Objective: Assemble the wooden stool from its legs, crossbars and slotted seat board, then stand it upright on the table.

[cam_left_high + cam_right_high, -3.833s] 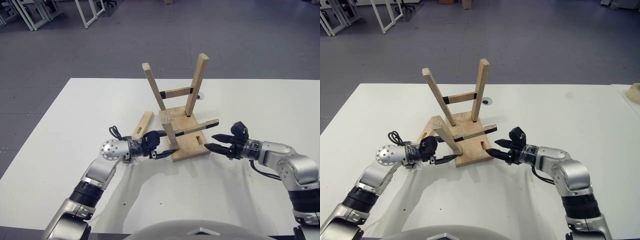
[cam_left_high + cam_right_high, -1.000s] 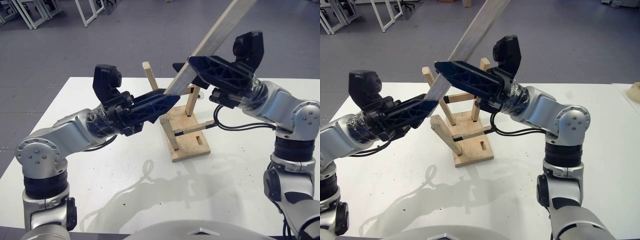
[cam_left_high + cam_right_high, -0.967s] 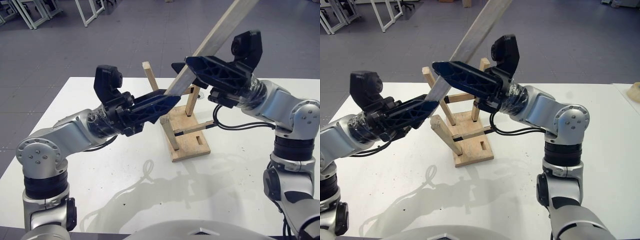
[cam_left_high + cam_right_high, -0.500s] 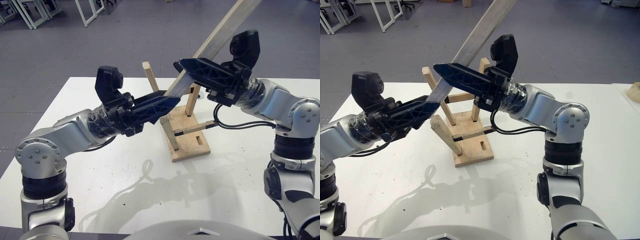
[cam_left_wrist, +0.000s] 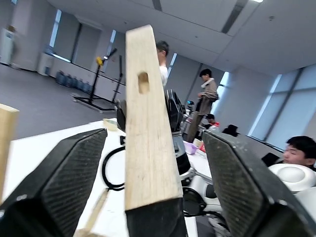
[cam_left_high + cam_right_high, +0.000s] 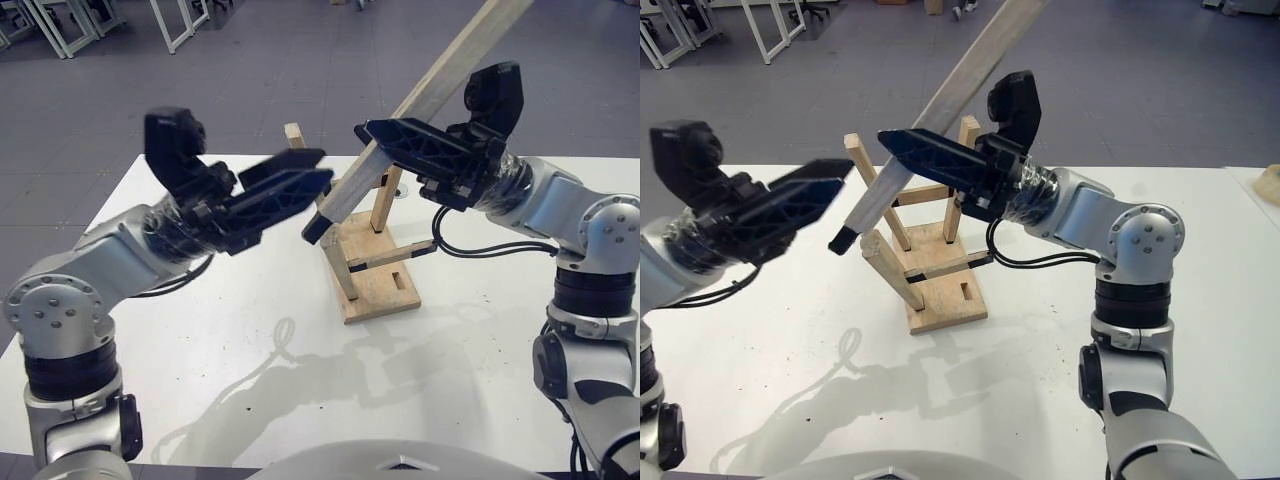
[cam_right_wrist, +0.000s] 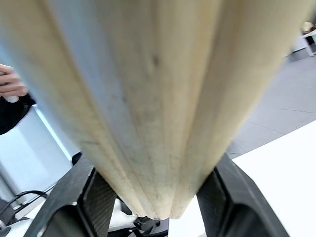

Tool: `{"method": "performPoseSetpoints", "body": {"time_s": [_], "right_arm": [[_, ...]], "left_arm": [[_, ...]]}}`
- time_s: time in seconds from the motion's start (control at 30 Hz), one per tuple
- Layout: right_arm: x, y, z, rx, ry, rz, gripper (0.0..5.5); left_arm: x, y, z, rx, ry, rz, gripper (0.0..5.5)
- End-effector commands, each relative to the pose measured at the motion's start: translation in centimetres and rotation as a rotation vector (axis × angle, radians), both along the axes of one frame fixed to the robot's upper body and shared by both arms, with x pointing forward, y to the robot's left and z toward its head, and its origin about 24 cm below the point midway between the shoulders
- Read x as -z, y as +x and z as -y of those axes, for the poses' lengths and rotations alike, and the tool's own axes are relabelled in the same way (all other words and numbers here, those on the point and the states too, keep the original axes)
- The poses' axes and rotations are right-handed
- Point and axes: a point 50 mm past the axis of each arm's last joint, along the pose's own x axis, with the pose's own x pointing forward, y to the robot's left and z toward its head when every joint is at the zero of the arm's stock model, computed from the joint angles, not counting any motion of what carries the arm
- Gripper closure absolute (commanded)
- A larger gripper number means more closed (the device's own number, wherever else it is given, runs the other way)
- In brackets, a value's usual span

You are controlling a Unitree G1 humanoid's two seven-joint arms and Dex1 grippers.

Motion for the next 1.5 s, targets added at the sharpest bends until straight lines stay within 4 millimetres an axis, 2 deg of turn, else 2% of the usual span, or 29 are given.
{"method": "performPoseSetpoints", "body": {"time_s": [0.03, 0.1, 0.2, 0.3, 0.33, 0.5, 0.57, 0.63, 0.77, 0.97, 1.07, 1.27, 1.33, 1.5], "right_arm": [[-0.9, 1.0, 2.9, 0.158, -0.034, 0.057, 3.45], [-0.6, 1.6, 5.2, 0.279, -0.089, 0.080, 3.45], [1.0, 2.4, 8.7, 0.460, -0.230, 0.101, 3.45], [2.8, 2.9, 10.4, 0.550, -0.363, 0.123, 3.45], [4.1, 3.1, 10.8, 0.572, -0.434, 0.125, 3.45], [11.4, 2.6, 10.5, 0.523, -0.737, 0.132, 3.45], [13.3, 2.1, 10.5, 0.514, -0.791, 0.134, 3.45], [14.3, 1.6, 9.9, 0.487, -0.797, 0.138, 3.45], [14.8, 0.5, 8.3, 0.425, -0.747, 0.135, 3.45], [15.1, -2.2, 5.1, 0.323, -0.636, 0.080, 3.46], [14.9, -3.2, 4.1, 0.298, -0.611, 0.073, 3.46], [11.3, -2.2, 4.1, 0.330, -0.516, 0.140, 3.46], [11.2, -1.7, 3.7, 0.328, -0.496, 0.135, 3.46], [12.6, -0.9, 1.8, 0.300, -0.485, 0.120, 3.46]], "left_arm": [[-0.5, 1.0, -3.4, -0.229, 0.026, 0.043, 1.95], [0.9, 2.0, -4.0, -0.343, 0.080, 0.003, 1.95], [6.1, 3.7, -3.7, -0.546, 0.330, -0.099, 1.95], [9.3, 4.3, -3.5, -0.674, 0.467, -0.133, 1.95], [10.1, 4.5, -3.3, -0.708, 0.501, -0.137, 1.95], [13.1, 5.0, -3.3, -0.846, 0.656, -0.165, 1.95], [13.8, 5.0, -2.7, -0.834, 0.678, -0.172, 1.95], [14.0, 5.0, -1.9, -0.808, 0.668, -0.173, 1.95], [14.1, 5.1, -1.8, -0.816, 0.662, -0.171, 1.95], [13.8, 5.8, -4.0, -0.940, 0.650, -0.181, 1.95], [13.9, 6.0, -4.8, -0.966, 0.651, -0.189, 1.95], [14.2, 6.0, -4.9, -0.982, 0.661, -0.195, 1.95], [14.3, 6.0, -4.7, -0.977, 0.659, -0.195, 1.95], [14.3, 6.0, -4.6, -0.970, 0.657, -0.191, 1.95]]}}
